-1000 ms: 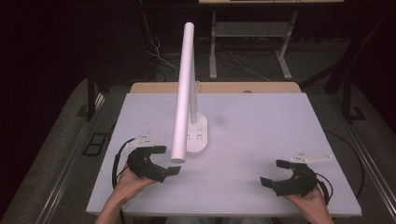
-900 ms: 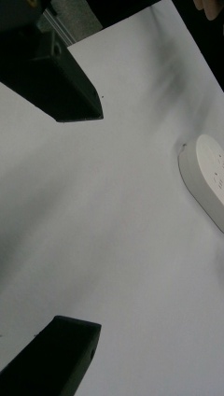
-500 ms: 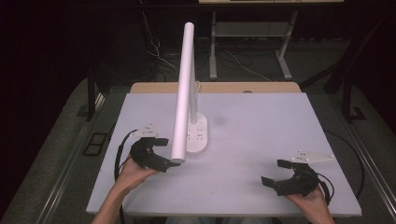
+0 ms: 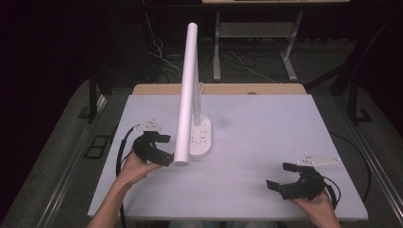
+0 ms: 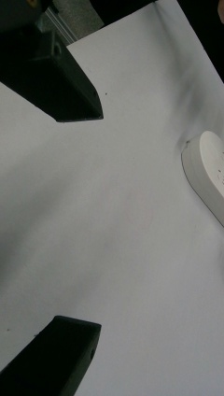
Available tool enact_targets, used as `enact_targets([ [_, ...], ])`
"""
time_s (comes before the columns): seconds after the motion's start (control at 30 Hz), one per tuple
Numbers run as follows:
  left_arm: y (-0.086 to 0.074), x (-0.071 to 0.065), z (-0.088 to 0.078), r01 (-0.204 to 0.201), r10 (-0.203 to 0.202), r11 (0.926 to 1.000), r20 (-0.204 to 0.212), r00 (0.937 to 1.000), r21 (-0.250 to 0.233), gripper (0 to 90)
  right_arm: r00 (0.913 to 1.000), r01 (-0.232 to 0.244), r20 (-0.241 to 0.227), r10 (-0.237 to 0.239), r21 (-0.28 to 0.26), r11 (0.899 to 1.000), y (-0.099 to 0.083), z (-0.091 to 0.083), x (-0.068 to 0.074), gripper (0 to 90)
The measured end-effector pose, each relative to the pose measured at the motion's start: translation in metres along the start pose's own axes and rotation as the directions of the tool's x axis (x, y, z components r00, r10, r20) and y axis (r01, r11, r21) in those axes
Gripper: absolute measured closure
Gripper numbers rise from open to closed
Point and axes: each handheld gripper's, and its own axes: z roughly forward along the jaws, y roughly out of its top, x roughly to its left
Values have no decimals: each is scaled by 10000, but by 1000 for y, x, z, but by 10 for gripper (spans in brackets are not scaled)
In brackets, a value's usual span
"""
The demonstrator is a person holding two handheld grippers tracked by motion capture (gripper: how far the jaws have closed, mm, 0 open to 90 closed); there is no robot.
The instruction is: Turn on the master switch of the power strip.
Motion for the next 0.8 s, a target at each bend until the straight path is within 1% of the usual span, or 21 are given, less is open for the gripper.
enact_targets([
  [0.2, 8, 6, 0, -31, 31, 10000, -109, 9999, 76, 6, 10000, -3, 11, 3, 3, 10000, 0, 0, 0, 0],
  [0.23, 9, 7, 0, -93, 95, 9999, -143, 9999, 143, 8, 10000, -11, 19, 11, -6, 10000, 0, 0, 0, 0],
  [0.3, 12, 9, 1, -73, 76, 9998, -198, 9998, 188, 8, 10000, 13, 18, -13, -15, 10000, 0, 0, -1, 0],
  [0.33, 14, 10, 1, -108, 113, 9997, -206, 9997, 205, 9, 10000, -49, 28, 50, -55, 10000, -1, -1, 0, 0],
  [0.37, 16, 13, 2, -83, 84, 9998, -98, 9999, 188, 10, 10000, -68, 41, 68, -77, 9999, -1, -1, -1, 0],
  [0.6, 21, 22, 4, -35, 40, 9993, -145, 9999, 381, 20, 10000, -54, 73, 55, -89, 9999, -1, -2, -1, 0],
  [0.67, 23, 24, 5, 59, -53, 9995, -202, 9998, 305, 27, 10000, -40, 84, 41, -93, 9999, -1, -2, -1, 0],
  [0.7, 24, 27, 4, -44, 53, 9994, -249, 9997, 347, 28, 10000, -59, 77, 60, -97, 9999, -1, -2, -1, 0],
  [0.77, 26, 29, 4, 24, -17, 9996, -258, 9997, 282, 35, 9999, -78, 75, 79, -130, 9999, -1, -2, -1, 0],
  [0.8, 27, 30, 4, 8, 1, 9995, -266, 9996, 328, 44, 9999, -97, 79, 98, -136, 9999, -1, -2, -2, 0],
])
